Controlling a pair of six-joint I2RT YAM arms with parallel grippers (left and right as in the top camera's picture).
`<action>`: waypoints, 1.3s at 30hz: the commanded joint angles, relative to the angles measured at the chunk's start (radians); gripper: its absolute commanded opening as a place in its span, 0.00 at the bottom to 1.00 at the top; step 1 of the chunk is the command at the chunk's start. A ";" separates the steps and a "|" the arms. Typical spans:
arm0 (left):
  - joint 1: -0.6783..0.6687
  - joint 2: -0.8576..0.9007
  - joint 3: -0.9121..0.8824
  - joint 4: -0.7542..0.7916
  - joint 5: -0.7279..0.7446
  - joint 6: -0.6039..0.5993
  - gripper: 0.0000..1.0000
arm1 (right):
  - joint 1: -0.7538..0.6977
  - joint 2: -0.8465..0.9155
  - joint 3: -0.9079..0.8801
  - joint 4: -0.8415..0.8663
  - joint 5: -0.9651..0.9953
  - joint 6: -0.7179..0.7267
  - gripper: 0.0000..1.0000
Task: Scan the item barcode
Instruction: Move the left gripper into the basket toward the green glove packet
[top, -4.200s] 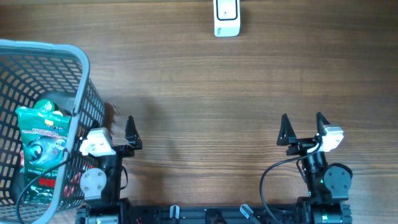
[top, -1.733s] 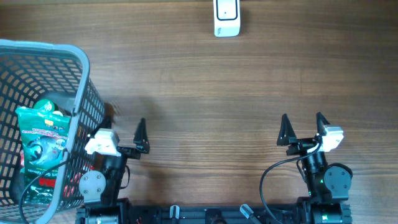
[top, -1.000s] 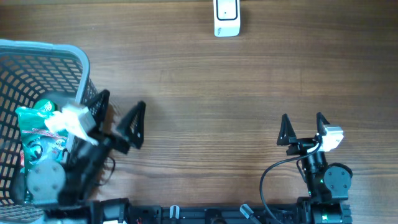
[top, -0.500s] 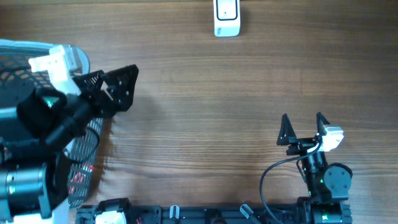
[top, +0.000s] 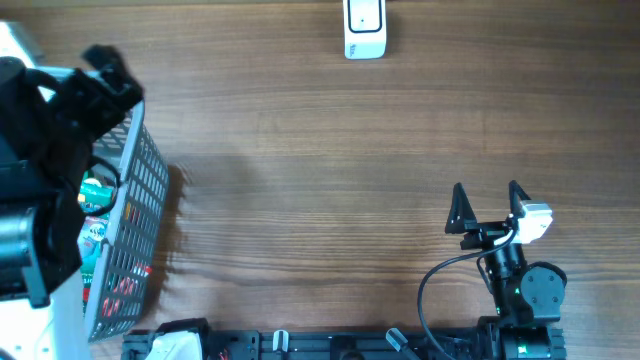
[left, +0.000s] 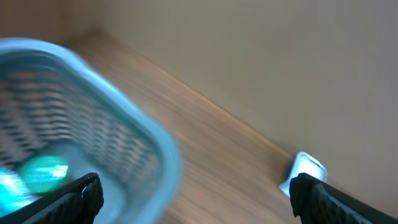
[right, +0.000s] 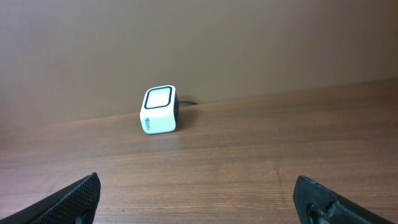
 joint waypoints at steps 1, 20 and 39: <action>0.039 0.047 0.028 -0.085 -0.289 -0.110 1.00 | -0.007 0.001 -0.001 0.003 0.017 0.010 1.00; 0.459 0.406 0.027 -0.346 -0.055 -0.319 1.00 | -0.007 0.001 -0.001 0.003 0.017 0.011 1.00; 0.460 0.604 -0.012 -0.382 -0.050 -0.319 1.00 | -0.007 0.001 -0.001 0.003 0.017 0.010 1.00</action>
